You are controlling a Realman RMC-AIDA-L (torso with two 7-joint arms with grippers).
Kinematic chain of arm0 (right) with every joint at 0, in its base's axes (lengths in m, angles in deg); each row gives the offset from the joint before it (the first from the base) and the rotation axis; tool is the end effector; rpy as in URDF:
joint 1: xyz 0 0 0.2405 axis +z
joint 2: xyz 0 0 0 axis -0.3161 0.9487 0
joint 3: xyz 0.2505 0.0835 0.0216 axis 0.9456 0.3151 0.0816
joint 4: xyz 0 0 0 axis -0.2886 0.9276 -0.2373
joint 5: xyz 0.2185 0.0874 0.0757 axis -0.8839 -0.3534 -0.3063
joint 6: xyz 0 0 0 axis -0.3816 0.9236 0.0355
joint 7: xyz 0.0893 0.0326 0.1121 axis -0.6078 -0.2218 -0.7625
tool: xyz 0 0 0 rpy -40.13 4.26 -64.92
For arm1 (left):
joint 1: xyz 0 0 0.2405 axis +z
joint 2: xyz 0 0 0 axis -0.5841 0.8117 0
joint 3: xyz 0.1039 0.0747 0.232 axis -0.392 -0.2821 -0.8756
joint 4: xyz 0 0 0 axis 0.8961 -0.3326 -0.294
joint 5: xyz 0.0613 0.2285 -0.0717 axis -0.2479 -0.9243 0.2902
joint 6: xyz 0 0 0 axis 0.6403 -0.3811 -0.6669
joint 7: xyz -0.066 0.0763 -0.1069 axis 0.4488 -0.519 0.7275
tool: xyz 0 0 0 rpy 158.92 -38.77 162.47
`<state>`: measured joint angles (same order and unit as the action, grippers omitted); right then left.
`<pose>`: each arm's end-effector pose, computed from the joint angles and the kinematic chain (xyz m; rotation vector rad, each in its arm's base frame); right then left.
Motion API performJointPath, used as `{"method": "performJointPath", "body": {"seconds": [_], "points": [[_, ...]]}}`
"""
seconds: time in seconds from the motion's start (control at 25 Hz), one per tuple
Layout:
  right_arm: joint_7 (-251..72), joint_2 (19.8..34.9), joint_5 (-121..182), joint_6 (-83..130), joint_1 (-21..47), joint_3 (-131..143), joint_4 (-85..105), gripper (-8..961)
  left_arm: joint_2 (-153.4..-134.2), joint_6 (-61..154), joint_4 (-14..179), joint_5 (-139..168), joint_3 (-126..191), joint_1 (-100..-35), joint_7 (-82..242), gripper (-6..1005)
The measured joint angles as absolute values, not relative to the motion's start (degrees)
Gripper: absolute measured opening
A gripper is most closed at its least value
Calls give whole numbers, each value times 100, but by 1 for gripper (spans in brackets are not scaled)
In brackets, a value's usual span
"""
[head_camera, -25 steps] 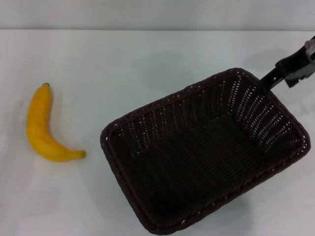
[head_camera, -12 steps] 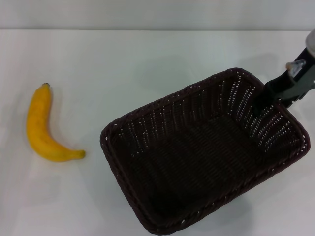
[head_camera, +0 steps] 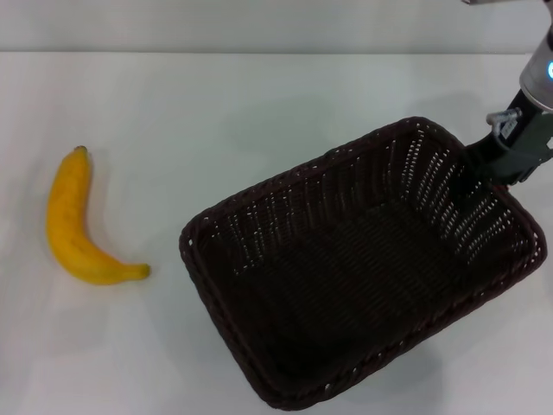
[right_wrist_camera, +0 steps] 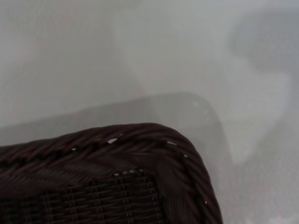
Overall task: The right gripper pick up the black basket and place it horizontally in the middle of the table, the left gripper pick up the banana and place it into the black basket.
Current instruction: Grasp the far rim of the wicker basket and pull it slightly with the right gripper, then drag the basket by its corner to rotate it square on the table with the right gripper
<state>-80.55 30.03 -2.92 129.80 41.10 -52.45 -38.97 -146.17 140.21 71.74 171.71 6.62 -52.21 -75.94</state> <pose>0.1402 0.4515 0.0163 -2.1543 1.5366 -0.6673 -0.4202 0.2911 0.1090 -1.1328 -0.3551 -0.8525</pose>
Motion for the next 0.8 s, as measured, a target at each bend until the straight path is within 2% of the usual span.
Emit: {"method": "performJointPath", "body": {"seconds": [0.36,0.6,0.8], "points": [[-8597,3026,-307,12910,4116,-5214,-3936,414,-14579,13949,7093,17249,708,-5319,-7599,851],[-9217,2998,-562,12798,3648,-4700,-4395,225,-14553,13938,7027,17279,709,-5375,-7628,848],[-9563,2988,-537,13110,3282,-4660,-4758,224,-14499,13824,7024,17281,709,-5493,-7662,846]]}}
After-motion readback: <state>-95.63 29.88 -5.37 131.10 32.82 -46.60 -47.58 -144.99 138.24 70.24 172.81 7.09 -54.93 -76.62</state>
